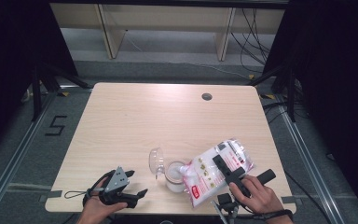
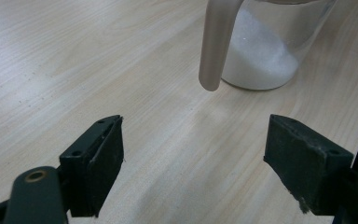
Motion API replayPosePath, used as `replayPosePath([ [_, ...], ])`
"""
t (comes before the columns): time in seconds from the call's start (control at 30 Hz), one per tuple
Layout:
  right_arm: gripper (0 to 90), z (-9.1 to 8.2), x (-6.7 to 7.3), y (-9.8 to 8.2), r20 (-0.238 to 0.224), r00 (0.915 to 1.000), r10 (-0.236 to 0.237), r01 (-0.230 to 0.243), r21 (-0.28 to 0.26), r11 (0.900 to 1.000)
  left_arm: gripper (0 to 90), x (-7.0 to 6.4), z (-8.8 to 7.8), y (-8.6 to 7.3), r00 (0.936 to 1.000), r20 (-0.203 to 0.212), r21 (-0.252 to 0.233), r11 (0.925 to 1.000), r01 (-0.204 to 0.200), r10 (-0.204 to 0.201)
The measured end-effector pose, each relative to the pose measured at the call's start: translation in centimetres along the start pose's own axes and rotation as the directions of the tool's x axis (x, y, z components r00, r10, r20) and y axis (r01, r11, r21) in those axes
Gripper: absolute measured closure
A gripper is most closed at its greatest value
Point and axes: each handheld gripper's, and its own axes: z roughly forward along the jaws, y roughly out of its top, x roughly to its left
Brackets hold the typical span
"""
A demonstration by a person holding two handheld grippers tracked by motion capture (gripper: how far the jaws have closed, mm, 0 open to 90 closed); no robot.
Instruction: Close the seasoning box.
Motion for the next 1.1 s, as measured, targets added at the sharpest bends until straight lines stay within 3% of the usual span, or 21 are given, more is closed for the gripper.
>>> replayPosePath([
  [1.1, 67.2, -0.08, 0.0, -0.13, 0.003, 1.0, 0.009, -0.009, 0.0, 1.0, 19.6, -0.05, -0.01, -0.01, 1.0, -0.006, -0.002, 1.0, 0.004, -0.004],
])
